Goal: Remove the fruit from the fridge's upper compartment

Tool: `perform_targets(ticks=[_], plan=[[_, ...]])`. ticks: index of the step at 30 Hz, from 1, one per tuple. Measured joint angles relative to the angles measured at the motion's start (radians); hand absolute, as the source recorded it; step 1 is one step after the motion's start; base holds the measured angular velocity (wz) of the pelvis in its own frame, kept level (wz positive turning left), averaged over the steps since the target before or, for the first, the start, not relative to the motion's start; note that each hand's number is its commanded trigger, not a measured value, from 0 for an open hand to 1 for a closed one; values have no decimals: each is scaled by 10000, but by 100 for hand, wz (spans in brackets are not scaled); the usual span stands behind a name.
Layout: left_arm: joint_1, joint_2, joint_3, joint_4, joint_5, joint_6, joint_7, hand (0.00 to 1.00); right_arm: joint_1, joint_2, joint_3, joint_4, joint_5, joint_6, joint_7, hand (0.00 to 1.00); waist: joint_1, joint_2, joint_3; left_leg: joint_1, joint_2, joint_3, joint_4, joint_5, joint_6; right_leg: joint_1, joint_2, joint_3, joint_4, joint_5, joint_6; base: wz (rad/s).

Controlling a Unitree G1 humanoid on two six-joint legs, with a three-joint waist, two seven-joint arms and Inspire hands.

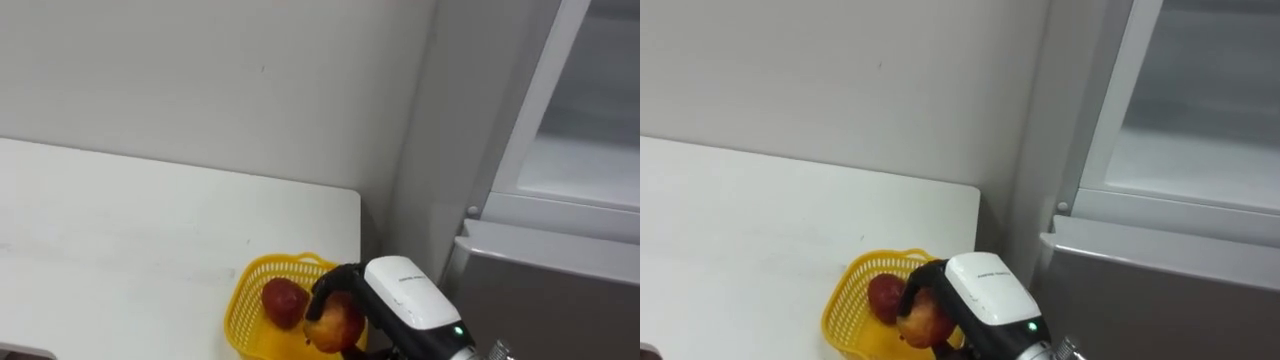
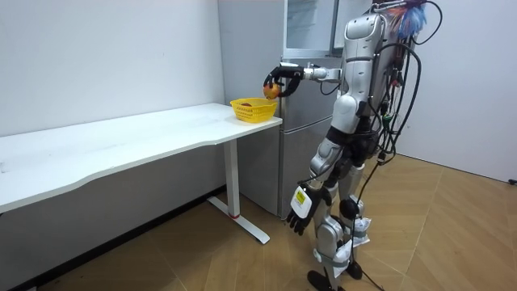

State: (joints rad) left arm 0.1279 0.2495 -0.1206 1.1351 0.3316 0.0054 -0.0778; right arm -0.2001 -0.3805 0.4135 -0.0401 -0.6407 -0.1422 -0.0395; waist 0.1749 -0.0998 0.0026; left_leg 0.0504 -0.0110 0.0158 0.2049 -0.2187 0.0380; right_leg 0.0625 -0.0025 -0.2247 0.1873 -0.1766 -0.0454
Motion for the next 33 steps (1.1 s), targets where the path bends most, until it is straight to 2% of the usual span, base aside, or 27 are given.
perform_targets(ticks=[5, 13, 14, 15, 16, 28, 33], plan=[[11, 0, 2, -36, 74, -9, -13, 0, 151, 0, -4, 334, -94, 27, -12, 100, 14, -39, -15, 67, 1, 11, -20, 0, 0, 54, 0, 2, -5, 2, 3, 0], [42, 2, -2, -36, 74, -8, -19, 0, 272, -2, -3, 543, -95, 25, -17, 100, 47, -62, 16, 48, 1, 13, -59, -2, 0, 44, 0, 3, -17, 2, 3, 0], [42, 2, -2, -37, 75, -8, -21, 0, 271, -2, -5, 543, -97, 24, -17, 91, 33, -71, 20, 43, -2, 14, -55, -2, 0, 44, -2, 4, -23, 1, 4, 0], [43, 2, -1, -37, 76, -8, -26, 0, 271, -2, -6, 542, -101, 20, -19, 42, 37, -81, 22, 33, -5, 15, -47, -2, 0, 42, -3, 4, -30, 0, 5, 0], [43, 2, -1, -37, 76, -8, -29, 0, 271, -2, -5, 542, -101, 18, -21, 0, 54, -87, 25, 32, -6, 17, -47, -2, 0, 40, -3, 7, -30, -1, 5, 0], [44, 0, 9, -37, 139, -20, -36, 0, 270, 6, -36, 578, -121, -14, -198, 0, 115, -109, 38, 79, -4, 24, -25, -2, 1, 67, 0, 25, -33, -1, 6, 0], [43, 3, 6, -38, 138, -23, -142, 0, 270, 3, -39, 615, -157, -13, -258, 0, 134, -148, 73, 20, -6, 24, -30, -3, 1, 31, -4, 26, -43, -2, 6, 0]])
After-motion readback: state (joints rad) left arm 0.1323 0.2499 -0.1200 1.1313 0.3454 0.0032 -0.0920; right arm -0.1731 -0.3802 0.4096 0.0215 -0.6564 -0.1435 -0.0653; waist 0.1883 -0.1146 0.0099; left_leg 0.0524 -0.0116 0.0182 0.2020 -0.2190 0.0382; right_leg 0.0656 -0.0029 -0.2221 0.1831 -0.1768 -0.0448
